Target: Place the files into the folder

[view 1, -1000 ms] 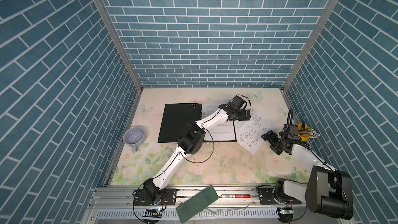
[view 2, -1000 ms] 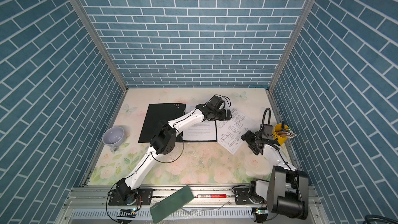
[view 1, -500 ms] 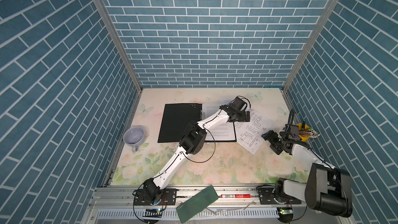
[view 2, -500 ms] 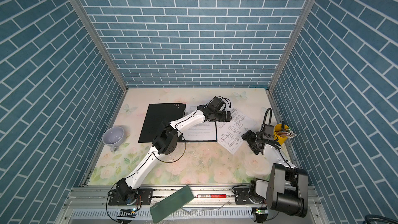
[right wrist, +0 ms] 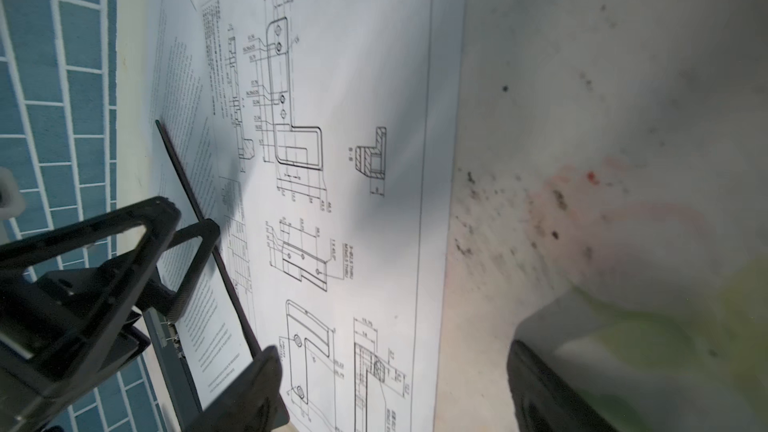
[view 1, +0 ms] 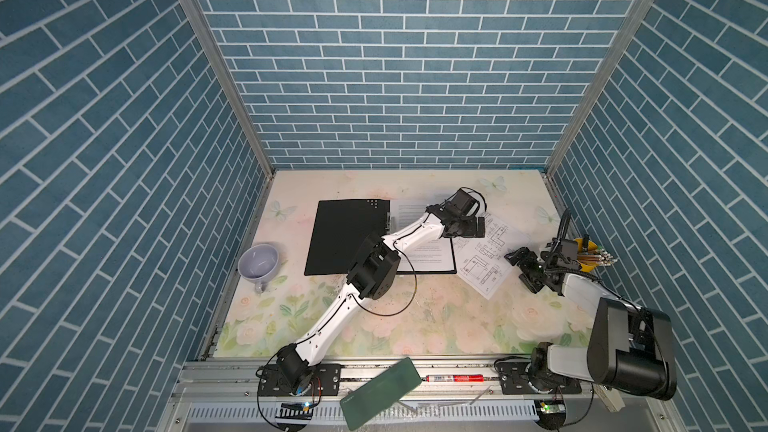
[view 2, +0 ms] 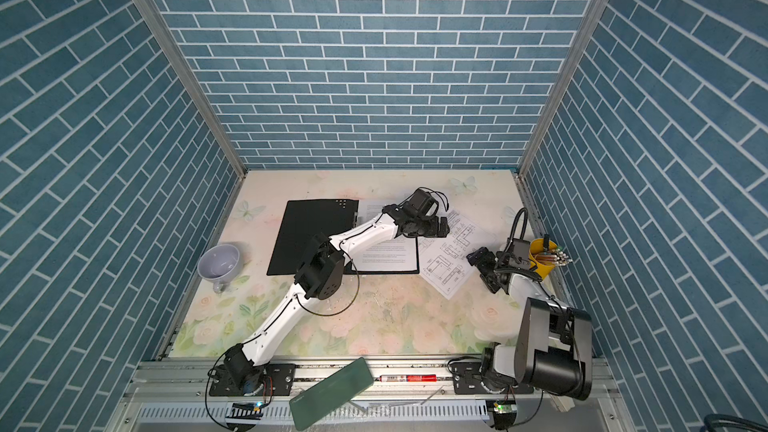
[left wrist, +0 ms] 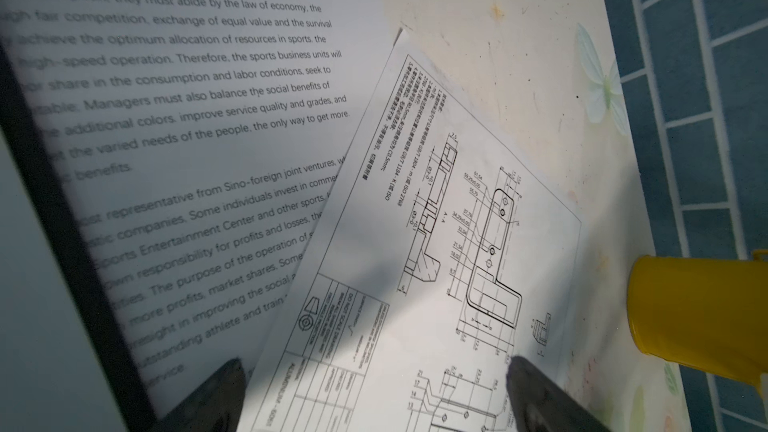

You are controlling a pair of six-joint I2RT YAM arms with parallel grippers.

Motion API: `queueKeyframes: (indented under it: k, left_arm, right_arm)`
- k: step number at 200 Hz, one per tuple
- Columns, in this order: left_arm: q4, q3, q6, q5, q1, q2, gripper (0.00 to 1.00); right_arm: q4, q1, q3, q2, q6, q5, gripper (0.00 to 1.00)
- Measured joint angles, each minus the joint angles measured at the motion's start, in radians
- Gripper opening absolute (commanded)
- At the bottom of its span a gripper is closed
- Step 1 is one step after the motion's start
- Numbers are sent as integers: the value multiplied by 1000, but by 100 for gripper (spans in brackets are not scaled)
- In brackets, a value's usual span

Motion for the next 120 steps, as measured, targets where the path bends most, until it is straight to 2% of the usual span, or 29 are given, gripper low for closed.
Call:
queueKeyframes:
  k: [120]
  left_arm:
    - [32,-41,-48,23,-2,-21,99]
  right_arm:
    - [98,-17,82,146,13,-66,84]
